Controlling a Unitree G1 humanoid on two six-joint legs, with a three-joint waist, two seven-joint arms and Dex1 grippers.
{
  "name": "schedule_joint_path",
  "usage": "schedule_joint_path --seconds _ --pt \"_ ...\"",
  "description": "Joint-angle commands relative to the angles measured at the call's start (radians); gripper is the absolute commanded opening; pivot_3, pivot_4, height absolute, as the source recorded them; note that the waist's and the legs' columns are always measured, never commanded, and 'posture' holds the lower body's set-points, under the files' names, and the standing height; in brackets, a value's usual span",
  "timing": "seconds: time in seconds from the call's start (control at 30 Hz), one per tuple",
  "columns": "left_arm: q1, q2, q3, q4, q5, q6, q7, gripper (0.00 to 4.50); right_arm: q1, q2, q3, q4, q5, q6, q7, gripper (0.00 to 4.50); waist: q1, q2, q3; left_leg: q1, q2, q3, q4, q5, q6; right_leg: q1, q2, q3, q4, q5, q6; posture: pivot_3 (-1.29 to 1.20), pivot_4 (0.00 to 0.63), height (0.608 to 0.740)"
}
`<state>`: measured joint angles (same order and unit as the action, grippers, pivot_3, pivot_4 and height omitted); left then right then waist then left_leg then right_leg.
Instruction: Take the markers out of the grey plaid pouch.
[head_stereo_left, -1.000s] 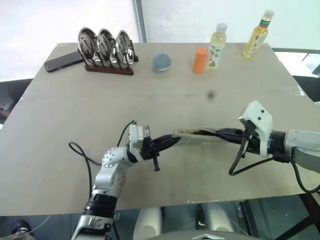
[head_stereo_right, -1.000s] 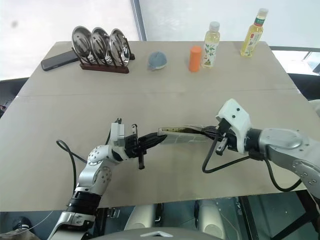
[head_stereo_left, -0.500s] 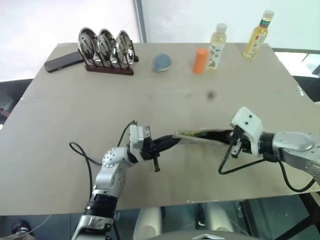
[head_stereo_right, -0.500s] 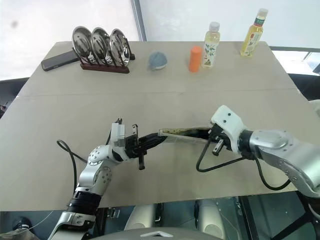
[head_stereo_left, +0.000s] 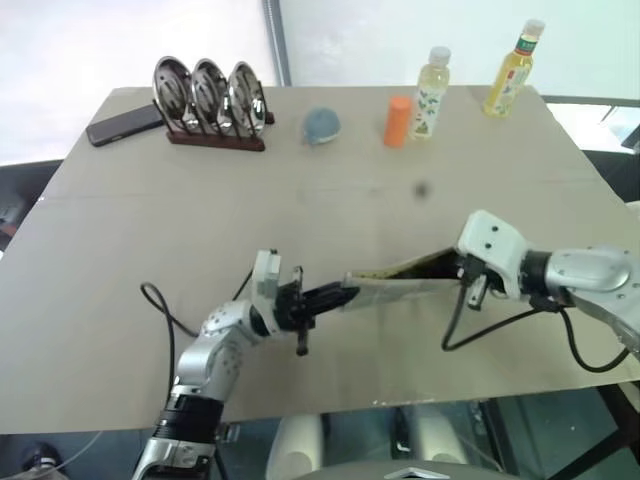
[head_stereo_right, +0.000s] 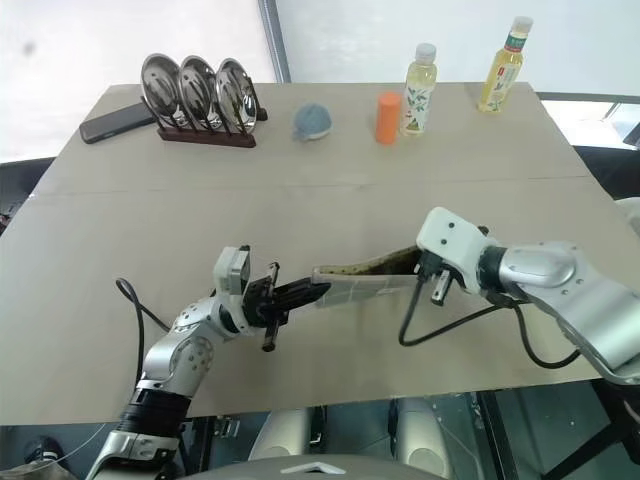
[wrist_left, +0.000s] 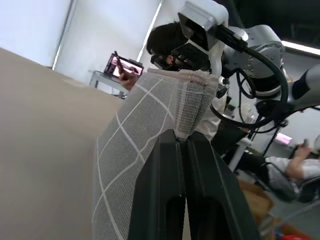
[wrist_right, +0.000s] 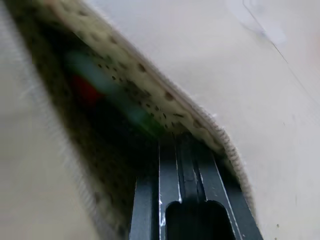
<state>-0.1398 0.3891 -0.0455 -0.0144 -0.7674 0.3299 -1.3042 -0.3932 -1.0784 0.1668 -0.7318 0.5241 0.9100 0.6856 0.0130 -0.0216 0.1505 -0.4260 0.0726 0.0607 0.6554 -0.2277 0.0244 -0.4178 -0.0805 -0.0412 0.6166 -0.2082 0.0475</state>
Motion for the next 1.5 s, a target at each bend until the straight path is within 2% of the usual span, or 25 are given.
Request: schedule_joint_path --seconds 0.03,0.07,0.13,0.3,0.53,0.57,0.63,0.87,1.4,1.5 --pt "-0.004 0.018 0.042 -0.049 -0.099 0.116 0.001 0.00 -0.011 -0.041 -0.079 -0.093 0.046 0.005 0.069 0.04 0.001 0.000 0.000 0.000 0.000 0.000 0.000 0.000 0.000 0.000 0.000 0.000 0.000 0.000 0.001 0.00 0.150 0.740" --pt "-0.008 0.021 0.051 -0.050 -0.118 0.144 0.008 0.00 -0.016 -0.049 -0.088 -0.109 0.058 0.017 0.079 0.04 0.001 0.000 0.000 0.001 0.000 0.000 0.000 0.000 0.000 0.000 0.000 0.000 0.001 -0.001 0.001 0.00 0.150 0.740" --pt "-0.014 0.021 0.055 -0.050 -0.100 0.147 0.019 0.00 -0.027 -0.049 -0.084 -0.131 0.063 0.037 0.079 0.55 0.000 0.000 0.000 0.001 0.000 0.000 0.001 0.000 0.000 0.000 0.000 0.000 0.001 -0.002 0.003 0.00 0.150 0.740" --pt "0.007 0.036 -0.010 -0.024 0.105 0.010 0.037 0.00 0.020 -0.015 0.107 -0.120 -0.091 -0.008 0.037 0.55 0.001 -0.001 -0.001 0.002 0.000 0.001 0.001 0.000 0.000 0.001 0.000 0.001 0.001 0.000 0.000 0.00 0.150 0.740" --pt "0.030 0.029 0.008 -0.034 0.141 -0.041 0.073 0.00 0.013 0.030 0.211 -0.076 -0.204 -0.088 0.072 0.55 -0.002 -0.001 -0.001 0.003 0.000 0.002 0.002 0.000 0.000 0.001 -0.001 0.002 0.002 0.000 0.000 0.00 0.150 0.740" --pt "0.034 0.028 0.011 -0.037 0.140 -0.046 0.075 0.00 0.006 0.035 0.225 -0.069 -0.234 -0.095 0.068 1.08 -0.002 -0.001 -0.001 0.004 0.000 0.002 0.002 0.000 0.000 0.001 -0.001 0.002 0.003 0.000 0.000 0.00 0.150 0.740" --pt "0.042 0.027 0.013 -0.043 0.137 -0.052 0.077 0.00 -0.020 0.045 0.257 -0.049 -0.303 -0.102 0.050 1.83 -0.004 -0.001 -0.001 0.005 0.001 0.002 0.002 0.000 0.000 0.001 -0.001 0.002 0.004 0.000 0.000 0.00 0.150 0.740" --pt "0.049 0.028 0.002 -0.040 0.147 -0.084 0.056 0.00 -0.077 0.113 0.302 0.002 -0.414 -0.128 0.060 1.83 -0.002 -0.001 -0.001 0.006 0.001 0.004 0.002 0.000 0.000 0.001 -0.001 0.003 0.004 0.000 0.000 0.00 0.150 0.740" --pt "0.069 0.029 0.006 -0.074 0.140 -0.079 0.070 0.00 -0.076 0.164 0.287 -0.037 -0.416 -0.112 0.171 1.83 -0.002 -0.001 -0.001 0.006 0.001 0.004 0.001 0.000 0.000 0.001 -0.001 0.003 0.004 0.000 0.000 0.00 0.150 0.740" --pt "0.073 0.030 0.008 -0.081 0.136 -0.075 0.072 0.00 -0.071 0.155 0.305 -0.037 -0.439 -0.112 0.179 3.12 -0.001 -0.001 -0.001 0.006 0.001 0.004 0.001 0.000 0.000 0.001 -0.001 0.003 0.004 0.000 0.000 0.00 0.150 0.740"
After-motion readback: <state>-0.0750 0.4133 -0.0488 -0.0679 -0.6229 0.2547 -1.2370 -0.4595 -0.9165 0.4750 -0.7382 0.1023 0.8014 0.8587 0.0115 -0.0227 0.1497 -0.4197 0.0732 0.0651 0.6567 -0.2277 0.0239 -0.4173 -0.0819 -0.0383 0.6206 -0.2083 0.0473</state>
